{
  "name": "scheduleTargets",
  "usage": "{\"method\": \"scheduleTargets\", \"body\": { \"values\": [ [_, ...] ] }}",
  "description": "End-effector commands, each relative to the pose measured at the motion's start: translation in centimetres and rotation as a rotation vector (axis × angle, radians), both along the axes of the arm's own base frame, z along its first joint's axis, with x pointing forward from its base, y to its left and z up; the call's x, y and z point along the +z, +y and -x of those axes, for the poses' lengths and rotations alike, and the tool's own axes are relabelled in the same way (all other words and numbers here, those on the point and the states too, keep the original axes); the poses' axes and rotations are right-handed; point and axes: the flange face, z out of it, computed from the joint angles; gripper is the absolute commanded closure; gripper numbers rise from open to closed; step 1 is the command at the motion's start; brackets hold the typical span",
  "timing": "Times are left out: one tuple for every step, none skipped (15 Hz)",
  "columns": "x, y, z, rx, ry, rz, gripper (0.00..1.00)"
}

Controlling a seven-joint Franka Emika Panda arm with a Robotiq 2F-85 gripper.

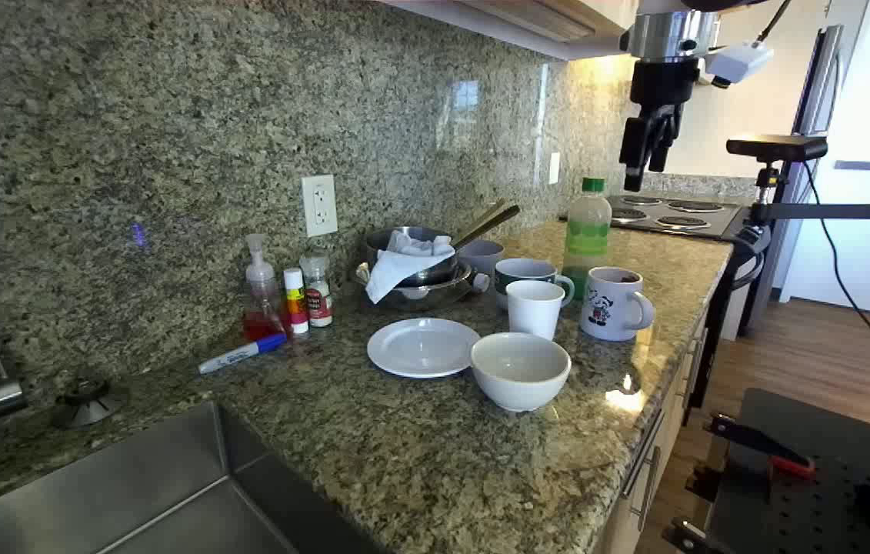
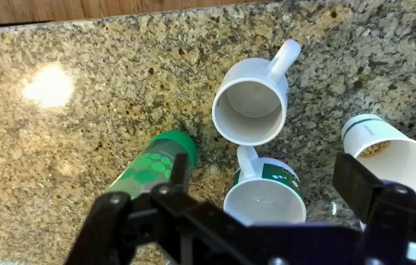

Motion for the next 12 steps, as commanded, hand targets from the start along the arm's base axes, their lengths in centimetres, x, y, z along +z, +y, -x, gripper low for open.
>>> {"method": "scheduleTargets", "body": {
  "values": [
    [0.1, 0.0, 0.0, 0.0, 0.001, 0.0, 0.0],
    [0.1, 0.0, 0.0, 0.0, 0.001, 0.0, 0.0],
    [0.1, 0.0, 0.0, 0.0, 0.001, 0.0, 0.0],
    [0.1, 0.0, 0.0, 0.0, 0.001, 0.0, 0.0],
    [0.1, 0.0, 0.0, 0.0, 0.001, 0.0, 0.0],
    [0.1, 0.0, 0.0, 0.0, 0.001, 0.0, 0.0],
    [-0.1, -0.2, -0.1, 0.001, 0.006, -0.006, 0.0],
    [-0.4, -0.4, -0.2, -0.004, 0.009, -0.012, 0.0],
    [-0.7, -0.3, -0.2, -0.008, 0.012, -0.015, 0.0],
    [-1.1, -0.2, -0.3, -0.016, 0.014, -0.016, 0.0],
    [-1.5, 0.0, -0.4, -0.023, 0.016, -0.018, 0.0],
    [-1.9, 0.2, -0.6, -0.037, 0.018, -0.017, 0.0]
  ]
}}
